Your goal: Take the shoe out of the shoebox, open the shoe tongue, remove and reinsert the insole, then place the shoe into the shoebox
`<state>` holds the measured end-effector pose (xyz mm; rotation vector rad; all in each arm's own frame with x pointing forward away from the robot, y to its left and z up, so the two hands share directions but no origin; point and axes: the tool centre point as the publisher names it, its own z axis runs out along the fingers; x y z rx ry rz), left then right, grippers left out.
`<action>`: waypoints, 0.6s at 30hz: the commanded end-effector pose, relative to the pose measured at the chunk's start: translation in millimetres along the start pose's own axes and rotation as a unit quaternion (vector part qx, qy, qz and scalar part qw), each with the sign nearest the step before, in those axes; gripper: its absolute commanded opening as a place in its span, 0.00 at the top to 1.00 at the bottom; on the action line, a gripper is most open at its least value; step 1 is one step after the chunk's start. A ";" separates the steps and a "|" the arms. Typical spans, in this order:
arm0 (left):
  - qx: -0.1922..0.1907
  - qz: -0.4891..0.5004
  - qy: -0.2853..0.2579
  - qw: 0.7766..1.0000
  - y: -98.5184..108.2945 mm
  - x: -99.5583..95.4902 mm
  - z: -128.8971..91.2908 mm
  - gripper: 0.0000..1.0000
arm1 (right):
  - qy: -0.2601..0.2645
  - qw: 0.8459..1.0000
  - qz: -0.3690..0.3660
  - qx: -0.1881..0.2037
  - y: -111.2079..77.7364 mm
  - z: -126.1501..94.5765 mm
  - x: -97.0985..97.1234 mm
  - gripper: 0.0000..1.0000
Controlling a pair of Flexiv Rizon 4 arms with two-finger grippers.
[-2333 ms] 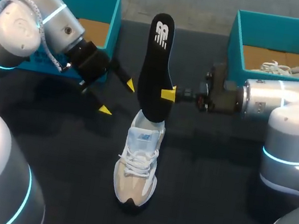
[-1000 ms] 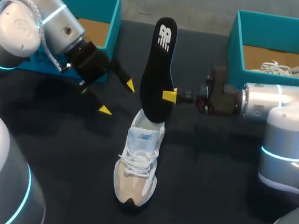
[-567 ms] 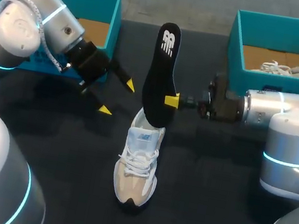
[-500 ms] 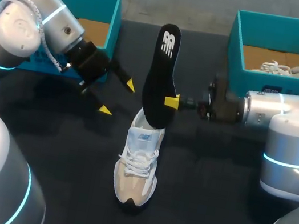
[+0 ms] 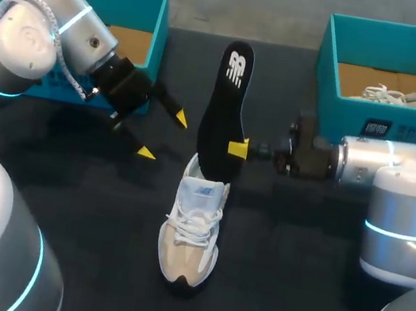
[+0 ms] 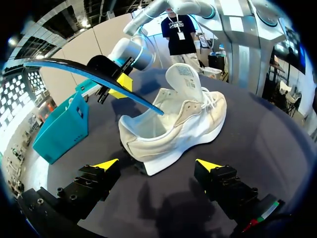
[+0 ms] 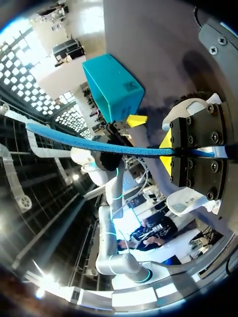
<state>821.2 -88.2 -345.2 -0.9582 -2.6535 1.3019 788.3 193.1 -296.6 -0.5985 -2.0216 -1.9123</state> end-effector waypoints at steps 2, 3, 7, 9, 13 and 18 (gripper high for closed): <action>-0.001 0.000 0.001 1.000 -0.1 0.3 -0.4 0.00 | -0.003 1.000 0.002 -0.002 -4.5 1.6 2.5 1.00; -0.001 0.000 0.001 1.000 -0.1 0.3 -0.4 0.00 | -0.004 1.000 0.002 -0.002 -5.0 1.4 2.8 1.00; -0.001 0.000 0.001 1.000 -0.1 0.3 -0.4 0.00 | -0.005 1.000 0.003 -0.005 -7.0 0.5 4.0 1.00; -0.001 0.000 0.001 1.000 -0.1 0.3 -0.4 0.00 | -0.006 1.000 0.004 -0.005 -7.8 0.4 4.4 1.00; -0.001 0.000 0.001 1.000 -0.1 0.3 -0.4 0.00 | -0.008 1.000 0.005 -0.007 -9.3 -0.2 5.4 1.00; -0.001 0.000 0.001 1.000 -0.1 0.3 -0.4 0.00 | -0.010 1.000 0.007 -0.007 -10.3 -0.7 6.6 1.00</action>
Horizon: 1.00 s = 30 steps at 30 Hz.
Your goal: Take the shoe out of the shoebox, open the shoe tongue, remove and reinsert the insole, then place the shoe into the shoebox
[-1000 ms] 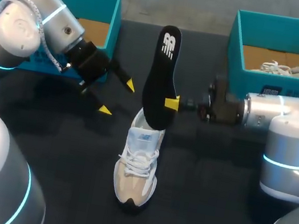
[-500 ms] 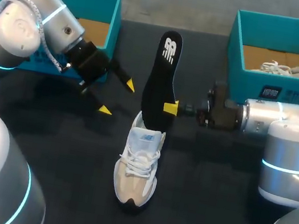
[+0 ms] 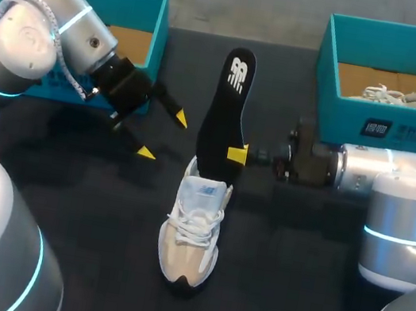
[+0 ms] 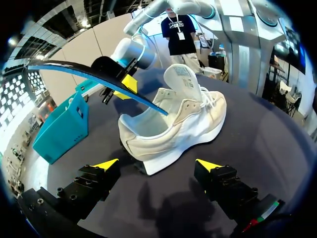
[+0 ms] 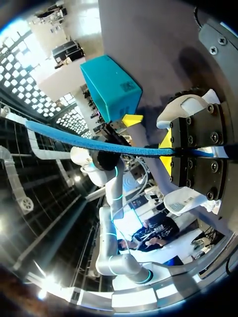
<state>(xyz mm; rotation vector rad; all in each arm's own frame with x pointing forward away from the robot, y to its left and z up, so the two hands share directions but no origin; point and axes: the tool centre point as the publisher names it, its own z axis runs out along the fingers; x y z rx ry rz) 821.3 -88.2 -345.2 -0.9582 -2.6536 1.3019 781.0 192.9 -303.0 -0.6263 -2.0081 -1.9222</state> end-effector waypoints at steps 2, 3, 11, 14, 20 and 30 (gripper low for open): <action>-0.001 0.000 0.001 1.000 -0.1 0.3 -0.4 0.00 | -0.004 1.000 0.001 0.000 -1.4 -0.7 3.6 1.00; -0.001 0.000 0.001 1.000 -0.1 0.3 -0.4 0.00 | -0.004 1.000 0.001 0.000 -1.5 -0.6 3.9 1.00; -0.001 0.000 0.001 1.000 -0.1 0.3 -0.4 0.00 | 0.004 1.000 -0.010 0.000 5.2 3.5 7.8 1.00; -0.001 0.000 0.001 1.000 -0.1 0.3 -0.4 0.00 | 0.006 1.000 -0.016 -0.001 9.6 4.3 9.2 1.00; -0.001 0.000 0.001 1.000 -0.1 0.3 -0.4 0.00 | 0.007 1.000 -0.027 0.000 18.8 4.8 11.5 1.00; -0.001 0.000 0.001 1.000 -0.1 0.3 -0.4 0.00 | 0.008 0.999 -0.035 0.002 24.3 5.8 10.8 1.00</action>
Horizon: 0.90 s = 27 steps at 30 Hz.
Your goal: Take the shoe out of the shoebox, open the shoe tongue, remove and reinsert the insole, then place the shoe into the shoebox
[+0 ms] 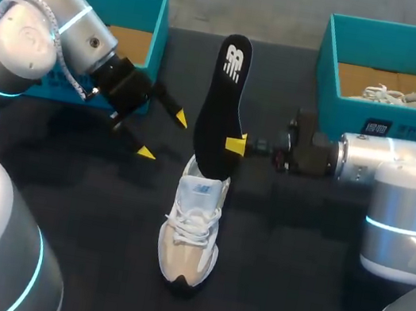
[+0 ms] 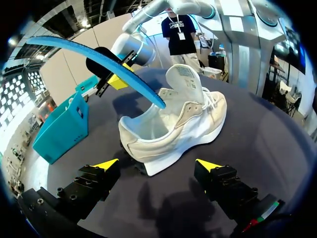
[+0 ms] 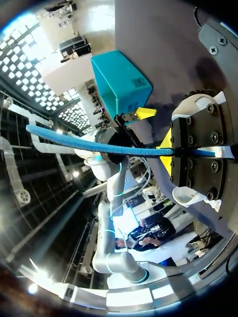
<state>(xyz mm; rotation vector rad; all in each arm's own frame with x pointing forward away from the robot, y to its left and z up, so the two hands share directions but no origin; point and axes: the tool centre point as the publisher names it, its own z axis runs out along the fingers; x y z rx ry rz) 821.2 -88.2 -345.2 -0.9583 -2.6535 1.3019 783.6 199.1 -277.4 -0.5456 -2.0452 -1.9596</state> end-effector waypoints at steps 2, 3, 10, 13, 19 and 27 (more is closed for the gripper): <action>-0.001 0.000 0.001 1.000 -0.1 0.3 -0.4 0.00 | -0.001 1.000 -0.001 -0.001 1.0 -1.0 -0.1 1.00; -0.001 0.000 0.001 1.000 -0.1 0.3 -0.4 0.00 | -0.002 1.000 -0.002 -0.001 1.6 -0.8 0.4 1.00; -0.001 0.000 0.001 1.000 -0.1 0.3 -0.4 0.00 | 0.008 1.000 0.000 0.002 0.4 9.7 -4.7 1.00; -0.001 0.000 0.001 1.000 -0.1 0.3 -0.4 0.00 | 0.009 1.000 0.001 0.002 0.0 10.4 -5.9 1.00; -0.001 0.000 0.001 1.000 -0.1 0.3 -0.4 0.00 | 0.008 1.000 0.003 0.002 0.7 13.0 -7.7 1.00; -0.001 0.000 0.001 1.000 -0.1 0.3 -0.4 0.00 | 0.004 1.000 0.009 0.004 -1.5 15.2 -11.1 1.00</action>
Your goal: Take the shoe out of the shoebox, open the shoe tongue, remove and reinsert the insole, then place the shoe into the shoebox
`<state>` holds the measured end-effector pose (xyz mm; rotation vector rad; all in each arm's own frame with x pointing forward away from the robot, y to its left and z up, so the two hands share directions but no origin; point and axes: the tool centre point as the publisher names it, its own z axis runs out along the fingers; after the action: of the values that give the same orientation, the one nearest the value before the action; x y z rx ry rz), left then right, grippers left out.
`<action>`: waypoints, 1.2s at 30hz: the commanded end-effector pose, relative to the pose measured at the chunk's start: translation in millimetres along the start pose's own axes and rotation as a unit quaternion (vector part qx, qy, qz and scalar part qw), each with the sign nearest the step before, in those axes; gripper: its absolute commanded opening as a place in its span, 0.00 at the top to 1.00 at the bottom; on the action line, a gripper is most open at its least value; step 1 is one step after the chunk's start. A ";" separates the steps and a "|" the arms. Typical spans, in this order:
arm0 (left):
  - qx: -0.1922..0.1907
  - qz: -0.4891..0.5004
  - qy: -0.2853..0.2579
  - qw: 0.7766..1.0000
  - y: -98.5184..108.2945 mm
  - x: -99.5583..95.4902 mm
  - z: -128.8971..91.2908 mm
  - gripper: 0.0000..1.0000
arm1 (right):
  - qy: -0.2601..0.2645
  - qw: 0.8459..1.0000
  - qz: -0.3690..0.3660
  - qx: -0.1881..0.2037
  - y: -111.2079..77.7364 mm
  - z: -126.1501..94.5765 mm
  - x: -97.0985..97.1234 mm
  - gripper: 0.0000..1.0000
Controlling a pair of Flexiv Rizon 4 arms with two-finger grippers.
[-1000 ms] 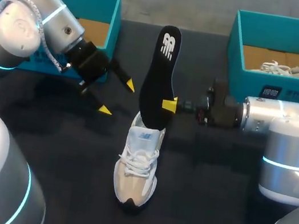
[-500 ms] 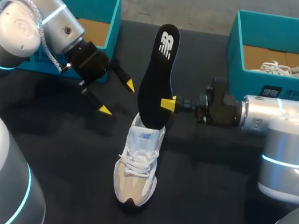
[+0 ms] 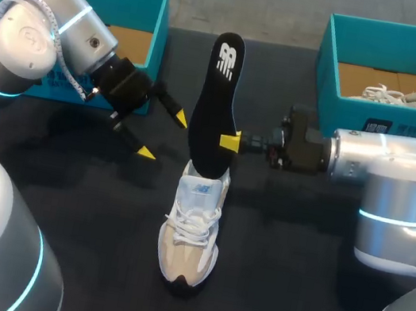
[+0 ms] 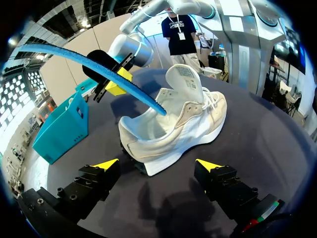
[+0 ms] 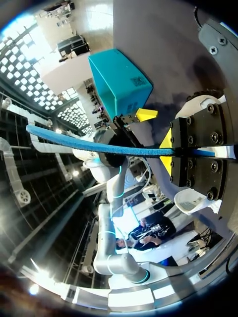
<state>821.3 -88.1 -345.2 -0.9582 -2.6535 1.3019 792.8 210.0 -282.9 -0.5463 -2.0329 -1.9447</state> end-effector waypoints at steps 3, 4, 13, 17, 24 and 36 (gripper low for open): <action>-0.001 0.000 0.001 1.000 -0.1 0.3 -0.4 0.00 | -0.003 1.000 0.004 0.002 -1.2 3.5 -2.6 1.00; -0.001 0.000 0.001 1.000 -0.1 0.3 -0.4 0.00 | -0.004 1.000 0.004 0.002 -1.2 3.7 -2.7 1.00; -0.001 0.000 0.001 1.000 -0.1 0.3 -0.4 0.00 | -0.006 1.000 0.009 0.007 -1.6 7.7 -4.6 1.00; -0.001 0.000 0.001 1.000 -0.1 0.3 -0.4 0.00 | -0.005 1.000 0.012 0.008 -3.4 11.3 -7.1 1.00; -0.001 0.000 0.001 1.000 -0.1 0.3 -0.4 0.00 | -0.004 1.000 0.016 0.009 -5.0 12.5 -8.3 1.00; -0.001 0.000 0.001 1.000 -0.1 0.3 -0.4 0.00 | -0.009 1.000 0.022 0.008 -11.0 11.2 -6.0 1.00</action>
<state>821.3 -88.1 -345.2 -0.9582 -2.6535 1.3019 796.0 219.1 -295.9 -0.5935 -2.0255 -1.9032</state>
